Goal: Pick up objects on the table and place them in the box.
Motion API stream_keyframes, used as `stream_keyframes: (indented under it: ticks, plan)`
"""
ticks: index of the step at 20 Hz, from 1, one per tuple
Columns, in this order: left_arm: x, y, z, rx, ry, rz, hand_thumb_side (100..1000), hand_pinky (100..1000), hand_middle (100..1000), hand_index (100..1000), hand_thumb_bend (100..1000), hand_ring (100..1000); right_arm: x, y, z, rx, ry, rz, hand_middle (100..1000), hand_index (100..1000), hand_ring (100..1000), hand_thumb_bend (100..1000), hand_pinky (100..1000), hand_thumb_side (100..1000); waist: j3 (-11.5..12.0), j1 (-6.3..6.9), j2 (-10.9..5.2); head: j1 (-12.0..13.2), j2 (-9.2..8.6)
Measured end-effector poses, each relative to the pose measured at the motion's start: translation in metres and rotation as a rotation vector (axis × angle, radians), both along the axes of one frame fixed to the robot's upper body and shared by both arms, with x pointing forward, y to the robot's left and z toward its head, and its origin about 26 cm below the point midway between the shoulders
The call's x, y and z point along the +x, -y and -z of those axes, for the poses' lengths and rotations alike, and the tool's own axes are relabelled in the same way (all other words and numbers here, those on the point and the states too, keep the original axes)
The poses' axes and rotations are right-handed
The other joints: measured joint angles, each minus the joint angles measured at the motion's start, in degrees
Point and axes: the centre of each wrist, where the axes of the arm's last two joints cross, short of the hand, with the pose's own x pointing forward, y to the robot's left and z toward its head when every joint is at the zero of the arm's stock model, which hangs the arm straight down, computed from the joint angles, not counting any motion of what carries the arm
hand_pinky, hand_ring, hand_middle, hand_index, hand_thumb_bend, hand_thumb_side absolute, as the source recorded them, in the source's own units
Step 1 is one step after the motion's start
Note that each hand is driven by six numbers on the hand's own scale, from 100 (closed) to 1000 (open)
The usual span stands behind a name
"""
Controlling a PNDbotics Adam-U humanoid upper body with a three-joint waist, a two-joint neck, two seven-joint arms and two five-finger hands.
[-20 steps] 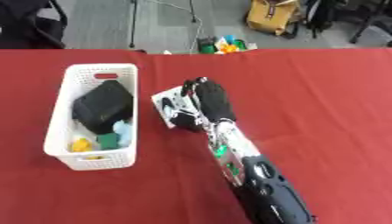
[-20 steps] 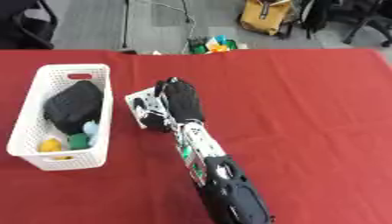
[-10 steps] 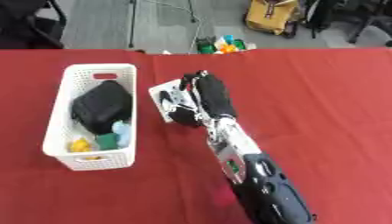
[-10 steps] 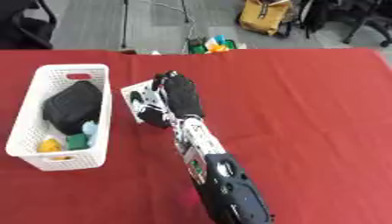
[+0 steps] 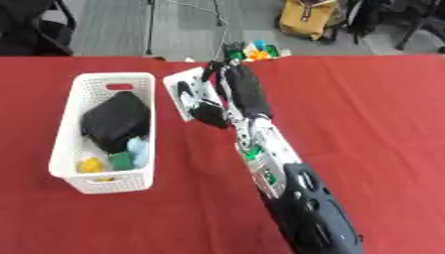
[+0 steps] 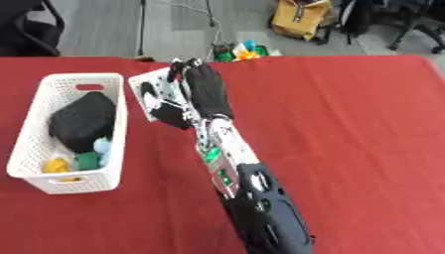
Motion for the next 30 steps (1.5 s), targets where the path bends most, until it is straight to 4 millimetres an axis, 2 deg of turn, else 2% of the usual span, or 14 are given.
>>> stream_keyframes:
  ticks: [2,3,4,19,30]
  plan:
    - [0.000,0.000,0.000,0.000,0.000,0.001,1000,495,966,794,136,960,-0.002,0.000,-0.005,0.007,0.012,-0.011,248,538,650,181,657,530,0.06,-0.16,-0.06,-0.08,0.00]
    - [0.000,0.000,0.000,0.000,0.000,0.001,1000,495,966,794,130,960,-0.002,0.000,-0.007,0.011,0.017,-0.017,248,538,651,202,657,602,0.10,-0.27,-0.06,-0.13,0.00]
    - [0.000,0.000,0.000,0.000,0.000,0.001,1000,495,966,794,136,960,-0.003,0.000,-0.008,0.014,0.021,-0.022,248,538,651,178,657,532,0.15,-0.32,-0.07,-0.16,0.00]
    - [0.000,0.000,0.000,0.000,0.000,0.005,1000,497,965,794,138,959,-0.009,-0.005,-0.031,0.022,0.081,-0.107,249,536,651,153,659,548,2.08,-1.46,-0.44,-0.67,0.00]
    - [0.001,0.001,-0.003,-0.003,0.010,0.010,1000,498,967,794,140,960,-0.010,-0.014,-0.036,-0.011,0.113,-0.165,253,536,653,119,661,574,4.13,-2.41,-0.45,-1.44,-0.11]
